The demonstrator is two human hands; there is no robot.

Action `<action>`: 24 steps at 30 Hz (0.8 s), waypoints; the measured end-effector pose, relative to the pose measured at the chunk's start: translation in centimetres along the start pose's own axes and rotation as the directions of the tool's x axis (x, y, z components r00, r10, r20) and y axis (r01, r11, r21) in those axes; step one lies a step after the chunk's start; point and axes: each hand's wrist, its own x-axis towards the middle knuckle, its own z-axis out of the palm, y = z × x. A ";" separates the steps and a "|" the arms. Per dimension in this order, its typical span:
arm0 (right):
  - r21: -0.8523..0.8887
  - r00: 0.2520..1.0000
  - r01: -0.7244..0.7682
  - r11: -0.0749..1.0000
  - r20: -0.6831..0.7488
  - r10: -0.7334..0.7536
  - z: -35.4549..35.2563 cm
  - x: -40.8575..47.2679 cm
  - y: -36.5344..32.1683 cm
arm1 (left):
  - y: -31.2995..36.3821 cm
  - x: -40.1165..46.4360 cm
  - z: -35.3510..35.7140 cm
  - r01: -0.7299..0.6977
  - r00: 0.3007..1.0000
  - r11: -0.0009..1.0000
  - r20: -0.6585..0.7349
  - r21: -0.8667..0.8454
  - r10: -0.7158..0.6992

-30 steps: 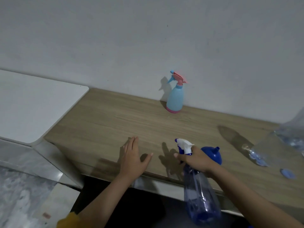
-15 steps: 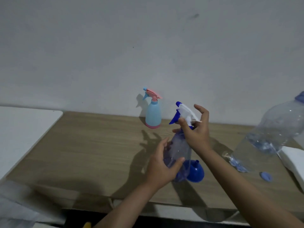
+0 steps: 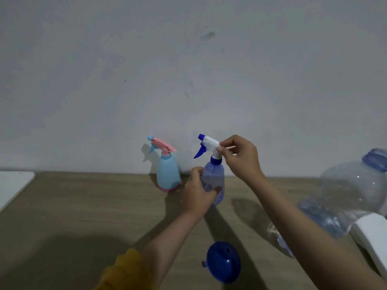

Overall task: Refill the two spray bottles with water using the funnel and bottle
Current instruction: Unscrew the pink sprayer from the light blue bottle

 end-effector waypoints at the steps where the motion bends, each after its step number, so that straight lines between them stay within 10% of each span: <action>1: -0.012 1.000 -0.007 1.000 0.022 0.007 0.1 1.0 0.5 | -0.1 1.1 0.7 0.013 1.000 1.000 -0.008 0.011 -0.013; 17: -0.237 0.994 0.097 0.967 0.065 -0.084 2.3 3.9 4.5 | -3.2 4.7 3.5 0.043 0.998 0.995 -0.045 0.092 -0.039; 21: -0.401 0.881 0.309 0.862 -0.222 -0.419 3.9 2.0 3.7 | -4.5 2.5 1.2 -0.034 0.953 0.980 -0.289 0.195 0.090; 24: -0.297 0.741 0.598 0.745 -0.148 -0.654 6.8 1.3 1.6 | -6.1 2.3 -0.4 0.012 0.850 0.952 -0.504 0.307 0.151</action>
